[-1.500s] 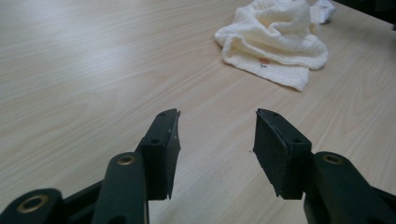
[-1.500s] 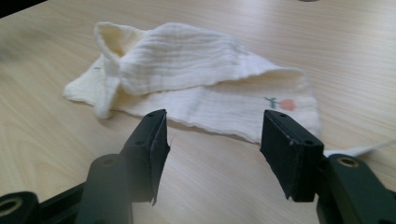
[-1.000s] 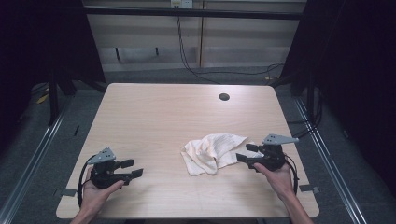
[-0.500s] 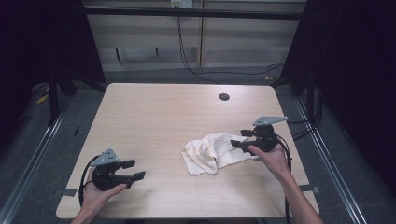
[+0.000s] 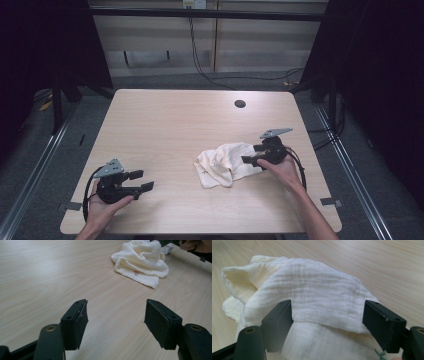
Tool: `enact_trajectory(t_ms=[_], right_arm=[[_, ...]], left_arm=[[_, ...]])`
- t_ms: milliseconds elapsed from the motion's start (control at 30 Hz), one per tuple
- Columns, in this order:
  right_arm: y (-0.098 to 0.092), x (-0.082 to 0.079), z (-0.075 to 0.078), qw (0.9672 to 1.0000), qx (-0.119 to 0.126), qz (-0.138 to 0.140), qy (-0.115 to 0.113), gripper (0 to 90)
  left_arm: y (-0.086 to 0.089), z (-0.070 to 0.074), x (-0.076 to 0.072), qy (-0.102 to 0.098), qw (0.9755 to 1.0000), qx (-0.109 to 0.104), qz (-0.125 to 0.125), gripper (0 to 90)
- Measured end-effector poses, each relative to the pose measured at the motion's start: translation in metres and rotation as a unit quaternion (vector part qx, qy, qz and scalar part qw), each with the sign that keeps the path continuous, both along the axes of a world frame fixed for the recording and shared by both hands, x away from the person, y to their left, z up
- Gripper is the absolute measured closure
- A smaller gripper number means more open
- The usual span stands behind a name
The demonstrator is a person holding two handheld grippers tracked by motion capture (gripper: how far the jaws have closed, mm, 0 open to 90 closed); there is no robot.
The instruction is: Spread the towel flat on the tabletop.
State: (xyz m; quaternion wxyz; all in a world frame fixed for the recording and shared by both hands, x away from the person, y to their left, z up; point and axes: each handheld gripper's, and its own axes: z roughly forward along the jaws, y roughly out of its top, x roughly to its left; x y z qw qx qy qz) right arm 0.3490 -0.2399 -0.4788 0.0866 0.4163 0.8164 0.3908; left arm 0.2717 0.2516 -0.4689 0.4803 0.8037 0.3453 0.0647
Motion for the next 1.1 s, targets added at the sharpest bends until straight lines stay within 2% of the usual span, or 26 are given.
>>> enact_trajectory(t_ms=[167, 200, 267, 333, 367, 433, 467, 533, 567, 600, 633, 767, 833, 1000, 1100], right_arm=[[0.000, 0.003, -0.010, 0.9996, -0.022, 0.011, 0.013, 24.5], [0.000, 0.003, -0.012, 0.9997, -0.016, 0.012, 0.012, 25.2], [0.000, 0.002, -0.016, 0.9992, -0.033, 0.013, 0.019, 25.8], [0.000, 0.002, -0.019, 0.9992, -0.032, 0.014, 0.020, 26.7], [0.001, -0.001, -0.021, 0.9988, -0.045, 0.015, 0.009, 27.3], [0.002, -0.002, -0.021, 0.9986, -0.050, 0.013, 0.007, 30.4], [0.007, -0.008, -0.021, 0.9957, -0.090, 0.014, -0.018, 35.9], [0.008, -0.009, -0.021, 0.9959, -0.089, 0.009, -0.016, 37.0], [0.007, -0.010, -0.020, 0.9954, -0.093, 0.011, -0.018, 45.3], [0.007, -0.010, -0.020, 0.9954, -0.093, 0.011, -0.018, 45.3], [0.006, -0.011, -0.019, 0.9959, -0.088, 0.011, -0.017, 54.4], [0.006, -0.012, -0.018, 0.9957, -0.089, 0.017, -0.019, 71.6], [0.006, -0.012, -0.019, 0.9969, -0.077, 0.015, -0.014, 79.8], [0.007, -0.013, -0.019, 0.9977, -0.065, 0.018, -0.006, 84.2], [0.012, -0.016, -0.019, 0.9977, -0.061, 0.027, -0.002, 85.0]], left_arm=[[-0.001, 0.000, 0.000, -0.001, 1.0000, 0.005, -0.005, 34.4], [-0.001, 0.000, 0.000, -0.003, 1.0000, 0.006, -0.006, 34.4], [-0.001, 0.000, 0.000, 0.000, 1.0000, 0.003, -0.006, 33.8], [0.000, 0.000, 0.000, 0.001, 1.0000, 0.003, -0.005, 33.4], [0.000, 0.000, 0.000, 0.001, 1.0000, 0.004, -0.006, 33.3], [0.001, 0.001, -0.001, -0.001, 1.0000, 0.001, -0.004, 33.3], [0.001, 0.001, -0.001, -0.002, 1.0000, 0.001, -0.004, 33.3], [0.001, 0.002, -0.002, -0.002, 1.0000, 0.000, -0.005, 33.3], [0.001, 0.002, -0.002, -0.002, 1.0000, 0.001, -0.005, 33.3], [0.001, 0.002, -0.002, -0.002, 1.0000, 0.001, -0.005, 33.3], [0.001, 0.002, -0.002, -0.003, 1.0000, 0.001, -0.007, 33.3], [-0.001, 0.002, -0.002, -0.003, 0.9999, 0.004, -0.013, 33.4], [-0.002, 0.001, -0.001, -0.003, 0.9999, 0.007, -0.013, 33.4], [-0.002, 0.001, -0.001, -0.002, 0.9999, 0.006, -0.015, 33.8], [-0.003, 0.001, 0.000, 0.011, 0.9996, -0.006, -0.027, 34.9]])
